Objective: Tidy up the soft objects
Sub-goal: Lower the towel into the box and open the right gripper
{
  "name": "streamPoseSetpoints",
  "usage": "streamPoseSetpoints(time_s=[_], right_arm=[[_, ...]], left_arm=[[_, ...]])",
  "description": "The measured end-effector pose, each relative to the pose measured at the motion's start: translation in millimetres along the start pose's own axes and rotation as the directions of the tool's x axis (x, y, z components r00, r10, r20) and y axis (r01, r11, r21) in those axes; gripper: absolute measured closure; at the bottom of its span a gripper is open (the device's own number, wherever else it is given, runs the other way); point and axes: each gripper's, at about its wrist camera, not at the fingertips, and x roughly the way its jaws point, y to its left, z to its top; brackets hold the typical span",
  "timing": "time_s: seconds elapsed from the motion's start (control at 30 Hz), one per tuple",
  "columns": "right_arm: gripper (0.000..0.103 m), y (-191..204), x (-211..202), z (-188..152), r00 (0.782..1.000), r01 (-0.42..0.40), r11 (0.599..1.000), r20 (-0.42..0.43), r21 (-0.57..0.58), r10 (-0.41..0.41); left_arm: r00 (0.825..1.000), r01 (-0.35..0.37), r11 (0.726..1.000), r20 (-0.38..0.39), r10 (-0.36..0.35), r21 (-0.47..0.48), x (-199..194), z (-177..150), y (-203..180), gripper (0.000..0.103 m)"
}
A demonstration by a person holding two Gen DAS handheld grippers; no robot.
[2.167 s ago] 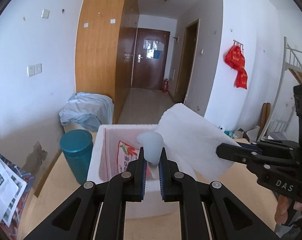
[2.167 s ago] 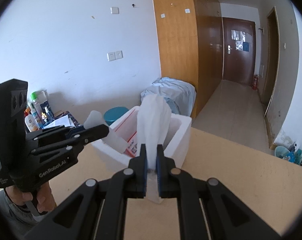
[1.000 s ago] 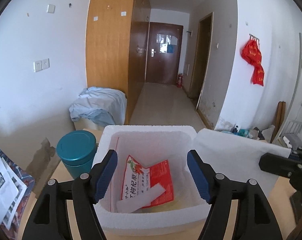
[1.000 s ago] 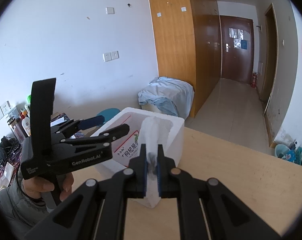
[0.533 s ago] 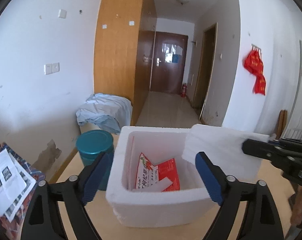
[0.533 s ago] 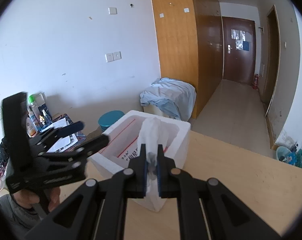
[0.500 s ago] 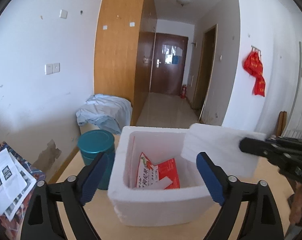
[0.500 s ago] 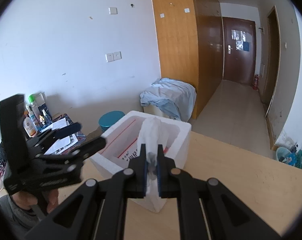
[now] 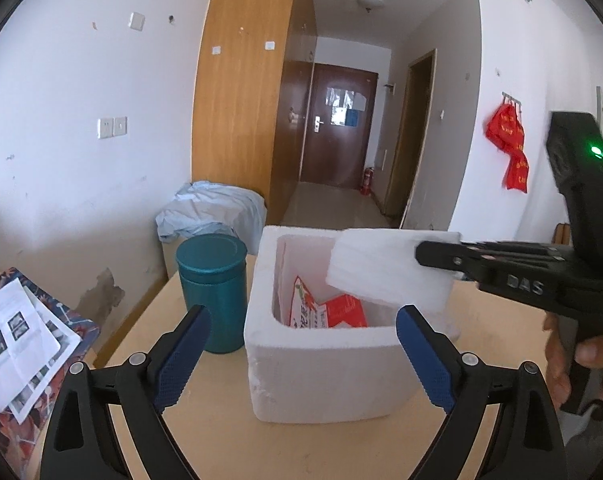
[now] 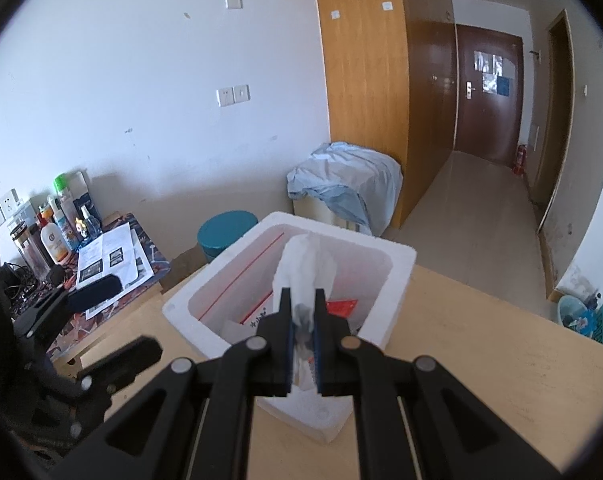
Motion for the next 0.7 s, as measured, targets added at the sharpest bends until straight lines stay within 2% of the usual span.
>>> streamPoseSetpoints(time_s=[0.33,0.7], right_arm=[[0.093,5.9,28.2,3.4,0.998,-0.003,1.000,-0.062,-0.014,0.002],[0.093,0.3,58.4,1.9,0.990,-0.029,0.999,-0.139,0.013,0.030]], left_arm=[[1.000,0.012,1.000,-0.014,-0.012,-0.004,0.1,-6.9,6.6,0.009],[0.999,-0.009,1.000,-0.038,0.008,-0.025,7.9,-11.7,18.5,0.009]])
